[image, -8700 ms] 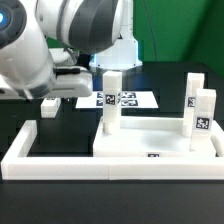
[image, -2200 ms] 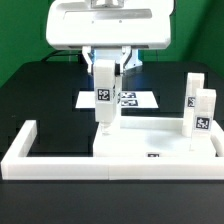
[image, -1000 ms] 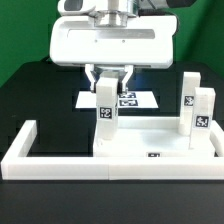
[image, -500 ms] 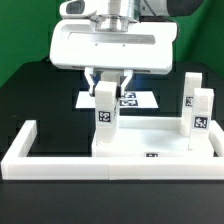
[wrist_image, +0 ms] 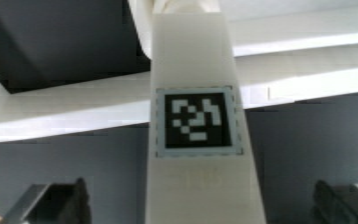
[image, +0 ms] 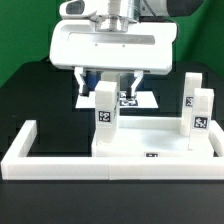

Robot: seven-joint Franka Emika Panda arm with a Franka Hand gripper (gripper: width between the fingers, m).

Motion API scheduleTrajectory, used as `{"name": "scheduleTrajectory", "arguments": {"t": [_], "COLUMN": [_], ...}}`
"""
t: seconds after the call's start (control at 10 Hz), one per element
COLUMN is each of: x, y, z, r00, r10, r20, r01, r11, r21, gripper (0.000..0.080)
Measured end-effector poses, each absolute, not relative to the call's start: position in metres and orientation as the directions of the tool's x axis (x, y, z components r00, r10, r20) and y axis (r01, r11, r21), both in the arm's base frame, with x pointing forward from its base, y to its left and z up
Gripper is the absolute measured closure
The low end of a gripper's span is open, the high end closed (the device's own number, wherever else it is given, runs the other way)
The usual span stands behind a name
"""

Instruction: Assemble desk

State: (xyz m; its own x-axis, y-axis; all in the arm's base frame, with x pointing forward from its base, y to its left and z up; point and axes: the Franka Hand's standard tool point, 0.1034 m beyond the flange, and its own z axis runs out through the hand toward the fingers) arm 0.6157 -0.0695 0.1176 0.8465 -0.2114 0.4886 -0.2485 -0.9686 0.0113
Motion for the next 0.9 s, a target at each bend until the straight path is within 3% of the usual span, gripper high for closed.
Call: {"name": "scheduleTrajectory", "arguments": {"t": [0.7,0.9], "x": [0.6154,0.6179], "y": [-0.0701,-0.075], "z": [0.1172,0.1227], "r00": [0.849,0.892], "r10": [-0.214,-0.273], "r20": [0.483,0.36], "r01": [-0.249,-0.268], "r11": [-0.968,-0.961], "r21": [0.009,-0.065], "gripper": [0.015,0.015]}}
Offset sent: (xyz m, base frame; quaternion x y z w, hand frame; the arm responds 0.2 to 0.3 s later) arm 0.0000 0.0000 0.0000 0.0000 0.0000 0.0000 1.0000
